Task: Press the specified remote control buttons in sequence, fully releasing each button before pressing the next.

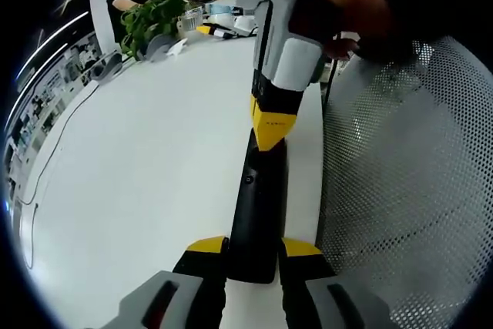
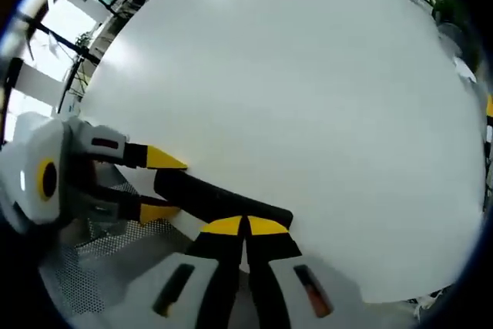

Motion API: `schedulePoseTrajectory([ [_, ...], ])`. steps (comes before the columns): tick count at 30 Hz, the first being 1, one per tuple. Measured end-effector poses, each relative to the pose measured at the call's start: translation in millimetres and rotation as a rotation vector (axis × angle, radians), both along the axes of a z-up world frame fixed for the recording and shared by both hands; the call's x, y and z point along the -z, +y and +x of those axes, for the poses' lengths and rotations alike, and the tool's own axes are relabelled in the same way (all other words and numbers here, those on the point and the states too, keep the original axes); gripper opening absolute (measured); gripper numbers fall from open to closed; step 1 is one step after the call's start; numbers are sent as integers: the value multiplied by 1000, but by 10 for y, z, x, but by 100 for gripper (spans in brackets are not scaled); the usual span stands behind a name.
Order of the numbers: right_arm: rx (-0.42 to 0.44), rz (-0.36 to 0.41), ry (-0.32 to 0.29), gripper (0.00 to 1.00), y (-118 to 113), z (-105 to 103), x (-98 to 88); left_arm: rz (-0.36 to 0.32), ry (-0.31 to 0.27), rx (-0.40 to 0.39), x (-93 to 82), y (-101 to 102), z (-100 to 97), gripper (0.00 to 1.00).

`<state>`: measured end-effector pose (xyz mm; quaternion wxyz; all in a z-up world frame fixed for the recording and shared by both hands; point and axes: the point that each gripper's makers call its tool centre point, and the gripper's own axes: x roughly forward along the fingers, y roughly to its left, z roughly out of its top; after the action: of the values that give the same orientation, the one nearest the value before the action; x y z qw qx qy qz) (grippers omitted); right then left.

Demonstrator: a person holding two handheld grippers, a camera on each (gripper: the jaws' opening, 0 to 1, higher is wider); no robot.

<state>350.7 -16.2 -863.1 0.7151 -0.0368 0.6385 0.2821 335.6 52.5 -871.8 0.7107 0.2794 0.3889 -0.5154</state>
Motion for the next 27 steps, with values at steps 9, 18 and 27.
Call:
schedulePoseTrajectory([
  [9, -44, 0, -9, 0, 83, -28, 32, -1, 2, -2, 1, 1, 3, 26],
  [18, -124, -38, -48, 0, 82, -18, 30, -4, 3, -13, -3, 1, 4, 26],
  [27, -131, -83, -57, 0, 97, 3, 45, 12, 5, -12, -2, -5, 8, 26],
])
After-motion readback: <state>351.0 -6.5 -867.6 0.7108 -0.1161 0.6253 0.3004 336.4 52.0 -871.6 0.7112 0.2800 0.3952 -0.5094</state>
